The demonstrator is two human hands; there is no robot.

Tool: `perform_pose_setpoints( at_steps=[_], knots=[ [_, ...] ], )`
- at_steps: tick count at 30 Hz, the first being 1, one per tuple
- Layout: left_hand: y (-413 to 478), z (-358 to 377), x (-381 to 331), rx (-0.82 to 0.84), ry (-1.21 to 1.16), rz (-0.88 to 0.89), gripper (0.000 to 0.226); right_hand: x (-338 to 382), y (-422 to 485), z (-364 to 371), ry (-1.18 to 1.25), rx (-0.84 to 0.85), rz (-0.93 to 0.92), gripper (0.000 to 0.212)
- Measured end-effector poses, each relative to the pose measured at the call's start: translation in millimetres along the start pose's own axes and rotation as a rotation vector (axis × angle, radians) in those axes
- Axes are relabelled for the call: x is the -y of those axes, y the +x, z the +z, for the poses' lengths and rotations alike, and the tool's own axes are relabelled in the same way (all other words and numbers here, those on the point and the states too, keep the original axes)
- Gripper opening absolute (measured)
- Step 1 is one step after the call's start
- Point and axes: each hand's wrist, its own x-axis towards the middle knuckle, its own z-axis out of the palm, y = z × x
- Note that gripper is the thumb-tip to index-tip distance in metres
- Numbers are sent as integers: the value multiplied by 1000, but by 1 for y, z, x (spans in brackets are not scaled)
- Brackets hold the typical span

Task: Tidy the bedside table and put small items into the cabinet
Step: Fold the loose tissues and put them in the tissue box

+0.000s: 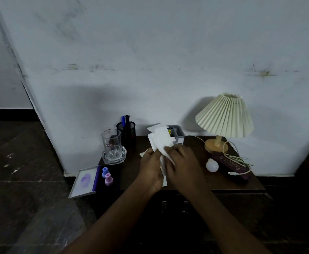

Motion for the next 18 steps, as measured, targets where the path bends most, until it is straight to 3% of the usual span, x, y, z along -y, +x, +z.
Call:
perform_pose_setpoints(
  at_steps=[4, 7, 9, 11, 13, 14, 16, 18],
  knots=[
    [-3, 2, 1, -11, -53, -48, 28, 9, 1, 1, -135, 104, -5, 47],
    [-5, 4, -6, 18, -137, -185, 55, 14, 1, -3, -185, 210, -8, 63],
    [-4, 5, -8, 29, -154, -183, 61, 14, -1, -2, -134, 183, -27, 57],
    [1, 5, -7, -22, -132, -99, 47, 13, -1, 0, 123, 68, 74, 34],
    [4, 3, -7, -34, -132, -81, 42, 8, 3, 4, 482, -168, 340, 9],
    [4, 3, -7, -23, -155, -85, 42, 6, 6, 4, 633, -208, 510, 7],
    [5, 1, -8, 7, -195, -79, 42, 3, 8, 5, 933, -46, 795, 23],
    [4, 2, -6, 6, -194, -85, 43, 0, 5, 11, 1153, 139, 944, 27]
  ],
)
